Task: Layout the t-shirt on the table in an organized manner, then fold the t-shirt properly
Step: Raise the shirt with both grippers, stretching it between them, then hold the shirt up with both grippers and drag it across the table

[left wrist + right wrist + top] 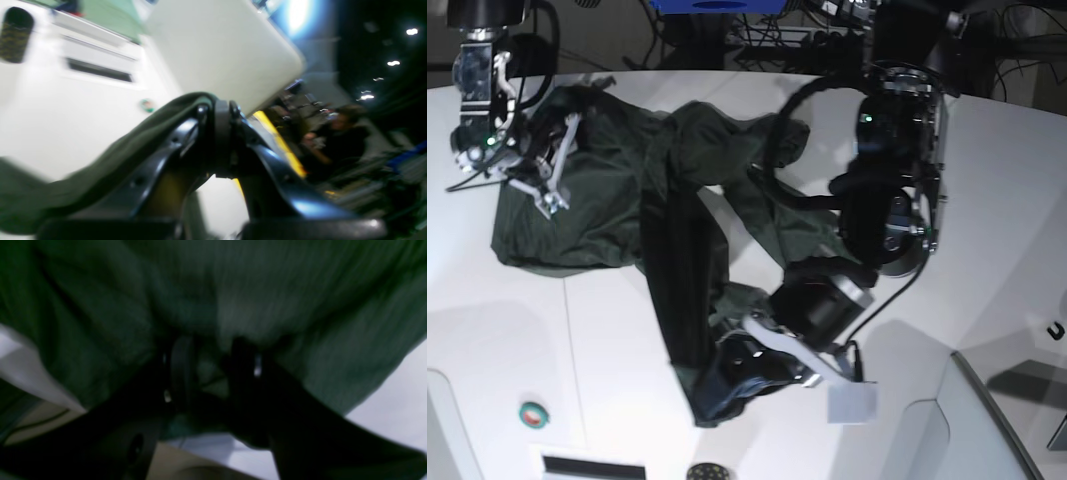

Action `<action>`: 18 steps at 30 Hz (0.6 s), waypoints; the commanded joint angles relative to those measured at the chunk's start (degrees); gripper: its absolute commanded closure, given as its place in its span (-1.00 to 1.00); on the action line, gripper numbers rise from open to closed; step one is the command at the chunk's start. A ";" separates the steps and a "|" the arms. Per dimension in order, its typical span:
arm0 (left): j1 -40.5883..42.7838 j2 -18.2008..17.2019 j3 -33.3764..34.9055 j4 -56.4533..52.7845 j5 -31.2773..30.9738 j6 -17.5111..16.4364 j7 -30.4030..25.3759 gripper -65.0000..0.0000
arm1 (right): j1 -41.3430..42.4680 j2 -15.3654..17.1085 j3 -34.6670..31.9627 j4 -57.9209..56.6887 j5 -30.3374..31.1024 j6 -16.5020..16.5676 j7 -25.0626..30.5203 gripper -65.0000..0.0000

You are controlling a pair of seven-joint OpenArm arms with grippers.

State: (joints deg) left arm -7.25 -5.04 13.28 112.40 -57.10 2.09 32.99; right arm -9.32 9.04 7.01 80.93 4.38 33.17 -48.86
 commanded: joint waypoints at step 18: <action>0.34 -8.90 -10.95 0.52 -0.44 -0.72 -1.48 1.00 | 28.62 6.13 1.21 -36.75 -1.09 -0.16 13.74 0.38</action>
State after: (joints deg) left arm -5.87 -13.65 2.70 112.12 -57.06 1.96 33.08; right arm 19.09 14.37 8.14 43.99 4.25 33.87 -33.91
